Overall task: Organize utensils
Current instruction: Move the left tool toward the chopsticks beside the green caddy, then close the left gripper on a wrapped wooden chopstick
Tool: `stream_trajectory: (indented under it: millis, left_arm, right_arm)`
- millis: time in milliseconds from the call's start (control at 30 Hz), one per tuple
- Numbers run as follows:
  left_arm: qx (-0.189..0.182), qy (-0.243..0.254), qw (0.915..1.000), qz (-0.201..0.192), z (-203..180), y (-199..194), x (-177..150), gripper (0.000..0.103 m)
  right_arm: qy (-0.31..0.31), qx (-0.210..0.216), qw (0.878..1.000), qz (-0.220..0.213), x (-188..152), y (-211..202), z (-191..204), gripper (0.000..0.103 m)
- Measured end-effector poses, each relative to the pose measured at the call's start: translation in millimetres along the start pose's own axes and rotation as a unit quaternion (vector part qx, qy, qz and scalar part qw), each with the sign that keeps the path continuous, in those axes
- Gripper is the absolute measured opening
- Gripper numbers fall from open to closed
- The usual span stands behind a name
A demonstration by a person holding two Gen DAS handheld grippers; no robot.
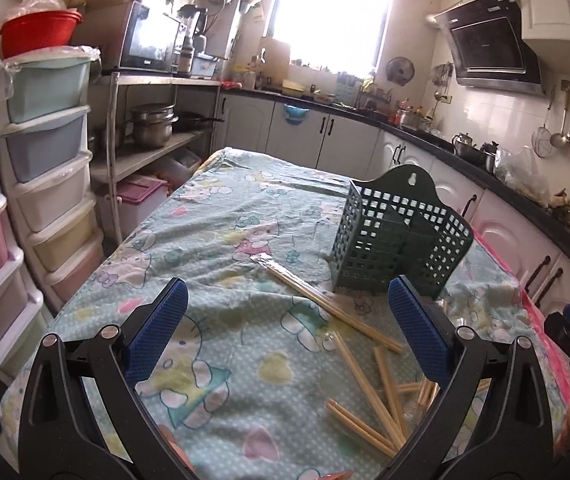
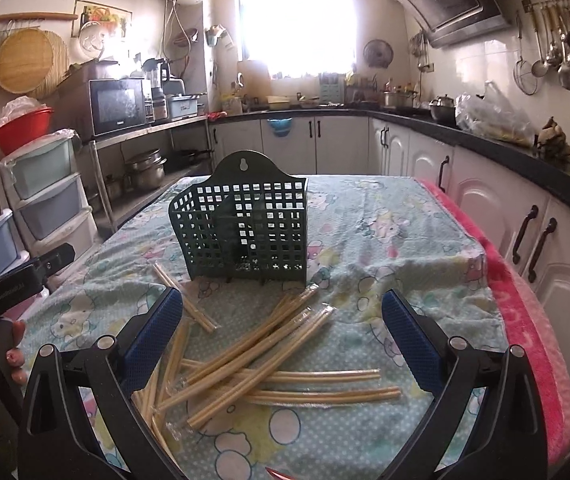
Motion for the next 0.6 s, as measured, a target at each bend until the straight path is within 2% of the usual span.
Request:
stream_trajectory:
  millis: [100,333,500,600]
  left_arm:
    - [-0.005,-0.001,1.0,0.007,2,7,8,0.093]
    - [-0.027,-0.006,0.9991,0.033,-4,29,26,0.093]
    - [-0.019,-0.004,0.9978,0.063,-10,56,32,0.093]
    - [-0.021,-0.008,0.995,0.098,-12,79,32,0.092]
  right_arm:
    - [-0.015,-0.01,1.0,0.01,6,10,-4,0.097]
    - [-0.018,-0.018,1.0,0.001,20,19,-9,0.097]
    - [-0.01,-0.026,1.0,0.013,27,31,-20,0.097]
    - [0.0,-0.027,0.999,0.022,28,39,-28,0.097]
Point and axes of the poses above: each gripper's, at about its wrist camera, not at the fingertips, and y roughly the way its jaws point, z to its left, x to its top, the point moved 3 cm from there along y, roughly the way its jaws point, and after that the axes turned 7 degrees about x, right-handed, at the moved point
